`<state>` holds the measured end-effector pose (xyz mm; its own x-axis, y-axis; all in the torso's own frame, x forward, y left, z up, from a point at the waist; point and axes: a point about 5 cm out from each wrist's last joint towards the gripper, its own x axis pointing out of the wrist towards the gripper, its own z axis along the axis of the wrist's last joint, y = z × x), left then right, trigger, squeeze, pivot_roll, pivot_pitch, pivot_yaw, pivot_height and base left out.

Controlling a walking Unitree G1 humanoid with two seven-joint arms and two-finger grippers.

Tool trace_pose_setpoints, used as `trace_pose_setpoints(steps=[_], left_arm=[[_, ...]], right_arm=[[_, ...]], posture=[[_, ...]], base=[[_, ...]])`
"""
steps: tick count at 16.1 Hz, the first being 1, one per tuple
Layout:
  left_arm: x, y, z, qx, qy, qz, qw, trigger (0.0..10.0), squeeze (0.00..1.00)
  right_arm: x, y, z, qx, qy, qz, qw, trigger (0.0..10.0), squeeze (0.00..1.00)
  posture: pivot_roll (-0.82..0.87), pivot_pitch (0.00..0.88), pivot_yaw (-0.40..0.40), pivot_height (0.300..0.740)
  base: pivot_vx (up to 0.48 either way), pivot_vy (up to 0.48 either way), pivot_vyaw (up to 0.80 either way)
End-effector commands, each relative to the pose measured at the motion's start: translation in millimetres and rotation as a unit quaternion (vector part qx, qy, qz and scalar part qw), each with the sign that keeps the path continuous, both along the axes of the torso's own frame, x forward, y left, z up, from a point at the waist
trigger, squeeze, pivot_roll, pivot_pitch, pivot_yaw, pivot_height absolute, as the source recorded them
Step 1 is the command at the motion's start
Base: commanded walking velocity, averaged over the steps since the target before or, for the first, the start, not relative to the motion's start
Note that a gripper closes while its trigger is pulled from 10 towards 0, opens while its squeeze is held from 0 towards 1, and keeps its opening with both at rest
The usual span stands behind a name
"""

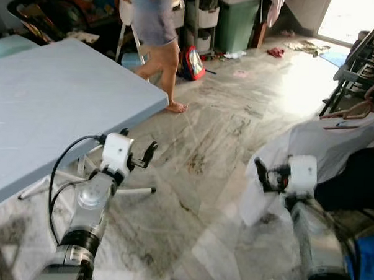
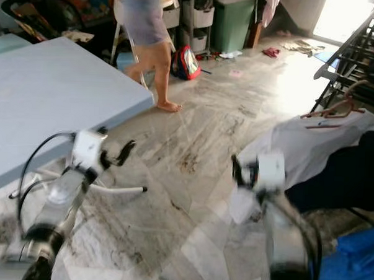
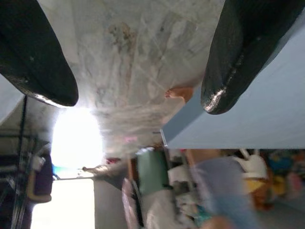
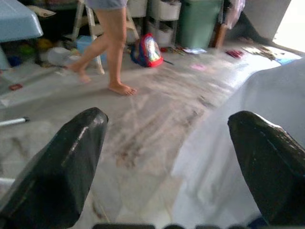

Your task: Hang hanger

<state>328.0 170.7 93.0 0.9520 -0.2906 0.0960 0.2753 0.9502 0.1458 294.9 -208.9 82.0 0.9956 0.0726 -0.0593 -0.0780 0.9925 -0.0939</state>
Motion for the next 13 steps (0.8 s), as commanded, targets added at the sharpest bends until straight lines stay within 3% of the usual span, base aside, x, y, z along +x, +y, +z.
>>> trace_pose_setpoints(steps=[1,2,3,4,6,8,10,13], left_arm=[[-9.5,-0.3,0.2,-0.001,-0.021,-0.005,1.000,10.0,0.00],[-24.1,3.0,-8.6,-0.001,-0.027,0.007,1.000,10.0,0.00],[-28.2,6.6,-11.2,-0.007,-0.026,0.026,0.999,10.0,0.00],[-38.9,9.5,-12.8,-0.030,-0.027,0.058,0.997,10.0,0.00],[-44.3,4.0,-10.3,-0.044,-0.024,0.063,0.997,10.0,0.00],[-39.4,3.5,-5.9,-0.029,-0.031,0.050,0.998,10.0,0.00],[-33.0,13.4,-5.2,-0.043,-0.005,0.087,0.995,10.0,0.00],[-20.0,15.4,8.4,-0.039,0.010,0.037,0.999,10.0,0.00]], right_arm=[[-6.0,3.4,9.6,-0.004,-0.032,-0.011,0.999,10.0,0.00],[-21.8,6.6,7.3,0.025,-0.034,-0.031,0.999,10.0,0.00],[-27.3,7.2,8.0,0.036,-0.038,-0.043,0.998,10.0,0.00],[-43.2,12.6,10.1,0.033,-0.043,-0.053,0.997,10.0,0.00],[-56.2,21.7,11.9,0.061,-0.043,-0.067,0.995,10.0,0.00],[-58.1,30.9,17.6,0.043,-0.048,-0.039,0.997,10.0,0.00],[-58.0,28.9,24.1,0.045,-0.046,-0.041,0.997,10.0,0.00],[-53.6,26.1,35.6,0.008,-0.040,-0.002,0.999,10.0,0.00]], posture=[[-0.06,0.000,0.039,0.740],[-0.05,0.000,0.038,0.740],[-0.05,0.000,0.038,0.740],[-0.05,0.010,0.038,0.740],[-0.06,0.027,0.041,0.740],[-0.08,0.038,0.048,0.740],[-0.09,0.049,0.051,0.740],[-0.08,0.051,0.053,0.740]], base=[[0.000,0.000,0.00],[0.000,0.000,0.00],[0.000,0.000,0.00],[0.000,0.000,0.00],[0.000,0.000,0.00],[0.000,0.000,0.00],[0.000,0.000,0.00],[0.000,0.000,0.00]])
